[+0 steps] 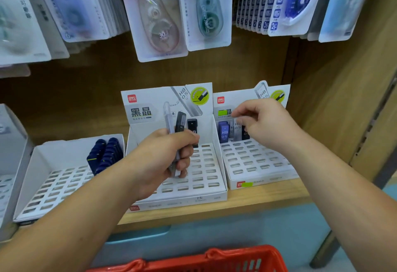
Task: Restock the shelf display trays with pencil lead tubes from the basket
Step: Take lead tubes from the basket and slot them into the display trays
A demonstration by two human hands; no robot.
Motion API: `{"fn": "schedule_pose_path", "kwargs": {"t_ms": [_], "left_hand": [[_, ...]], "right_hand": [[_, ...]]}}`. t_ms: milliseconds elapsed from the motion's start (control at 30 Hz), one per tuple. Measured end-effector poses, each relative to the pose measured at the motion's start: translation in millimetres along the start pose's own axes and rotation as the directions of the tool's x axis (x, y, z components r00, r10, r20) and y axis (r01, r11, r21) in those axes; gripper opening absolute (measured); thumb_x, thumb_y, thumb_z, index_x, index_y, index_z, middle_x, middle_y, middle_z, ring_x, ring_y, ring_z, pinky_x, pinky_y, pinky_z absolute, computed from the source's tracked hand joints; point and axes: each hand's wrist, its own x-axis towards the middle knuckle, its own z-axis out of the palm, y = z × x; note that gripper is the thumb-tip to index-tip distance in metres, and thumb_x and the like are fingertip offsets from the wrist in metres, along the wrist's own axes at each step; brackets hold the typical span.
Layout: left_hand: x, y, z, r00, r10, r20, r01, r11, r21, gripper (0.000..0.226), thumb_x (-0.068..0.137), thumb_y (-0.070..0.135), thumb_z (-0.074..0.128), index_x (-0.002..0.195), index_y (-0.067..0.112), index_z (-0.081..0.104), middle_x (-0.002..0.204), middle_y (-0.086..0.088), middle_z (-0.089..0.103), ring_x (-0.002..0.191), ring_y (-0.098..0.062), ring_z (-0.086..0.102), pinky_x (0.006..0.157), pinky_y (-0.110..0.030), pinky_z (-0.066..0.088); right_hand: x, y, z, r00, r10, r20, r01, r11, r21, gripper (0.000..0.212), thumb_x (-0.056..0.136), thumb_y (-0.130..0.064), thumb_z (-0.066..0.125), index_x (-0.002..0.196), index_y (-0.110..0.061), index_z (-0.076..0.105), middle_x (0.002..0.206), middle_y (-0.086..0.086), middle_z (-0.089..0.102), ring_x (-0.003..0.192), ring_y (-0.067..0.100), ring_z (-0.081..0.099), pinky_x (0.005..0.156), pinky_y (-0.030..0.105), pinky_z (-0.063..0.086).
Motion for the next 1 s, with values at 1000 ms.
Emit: {"fn": "schedule_pose_path", "kwargs": {"t_ms": [1000], "left_hand": [[-12,2,-19,0.968,0.086,0.237,-0.12,0.984,0.131,0.017,0.102,0.022,0.062,0.087,0.017,0.057,0.073,-0.006,0.044,0.063,-0.019,0.044,0.074,-0.043,0.039]], "right_hand": [[-16,-65,12,0.994,-0.099,0.038,0.085,0.96,0.267,0.016,0.087,-0.031,0.081,0.101,-0.022,0.081,0.082,-0.011,0.073,0.063,-0.004,0.059,0.061,0.011,0.044]]}}
